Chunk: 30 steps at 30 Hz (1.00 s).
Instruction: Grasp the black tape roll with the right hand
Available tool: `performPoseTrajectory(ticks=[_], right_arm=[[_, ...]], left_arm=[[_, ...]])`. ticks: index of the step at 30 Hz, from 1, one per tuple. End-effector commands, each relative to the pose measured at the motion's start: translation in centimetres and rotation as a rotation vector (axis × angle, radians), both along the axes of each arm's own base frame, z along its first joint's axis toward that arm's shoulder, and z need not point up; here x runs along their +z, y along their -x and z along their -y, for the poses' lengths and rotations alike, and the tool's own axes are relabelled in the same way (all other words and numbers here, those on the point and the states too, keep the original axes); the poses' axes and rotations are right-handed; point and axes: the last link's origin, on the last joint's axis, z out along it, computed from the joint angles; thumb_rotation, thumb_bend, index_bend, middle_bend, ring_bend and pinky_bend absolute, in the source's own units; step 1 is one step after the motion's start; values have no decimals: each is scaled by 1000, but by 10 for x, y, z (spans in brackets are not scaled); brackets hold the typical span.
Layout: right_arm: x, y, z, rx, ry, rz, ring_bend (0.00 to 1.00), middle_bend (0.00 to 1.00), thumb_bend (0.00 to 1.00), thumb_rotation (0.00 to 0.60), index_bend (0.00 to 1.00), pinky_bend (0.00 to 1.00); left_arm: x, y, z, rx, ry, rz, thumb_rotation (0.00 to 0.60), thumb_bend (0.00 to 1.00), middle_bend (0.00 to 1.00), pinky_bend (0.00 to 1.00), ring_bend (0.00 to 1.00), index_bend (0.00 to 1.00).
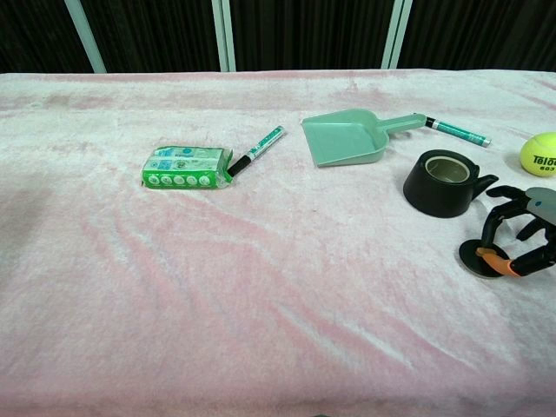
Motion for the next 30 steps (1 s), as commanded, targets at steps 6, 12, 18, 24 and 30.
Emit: performPoseTrajectory(ticks=[6, 12, 18, 24, 30], right_arm=[[1, -1, 0, 3, 5, 7, 127, 1, 360, 600, 757, 215], [2, 0, -1, 3, 7, 11, 127, 1, 361, 600, 757, 215], [3, 0, -1, 5, 10, 17, 127, 1, 362, 600, 758, 215], [2, 0, -2, 5, 6, 22, 127, 0, 362, 600, 758, 215], [3, 0, -1, 10, 8, 21, 127, 1, 363, 600, 758, 215]], left_arm=[[0, 0, 0, 0, 1, -1, 600, 442, 0, 0, 0, 176], [-1, 0, 0, 0, 2, -1, 600, 443, 0, 0, 0, 176], [-1, 0, -1, 1, 4, -2, 600, 443, 0, 0, 0, 176], [-1, 0, 0, 2, 4, -2, 600, 443, 0, 0, 0, 176], [-1, 0, -1, 3, 4, -2, 600, 443, 0, 0, 0, 177]])
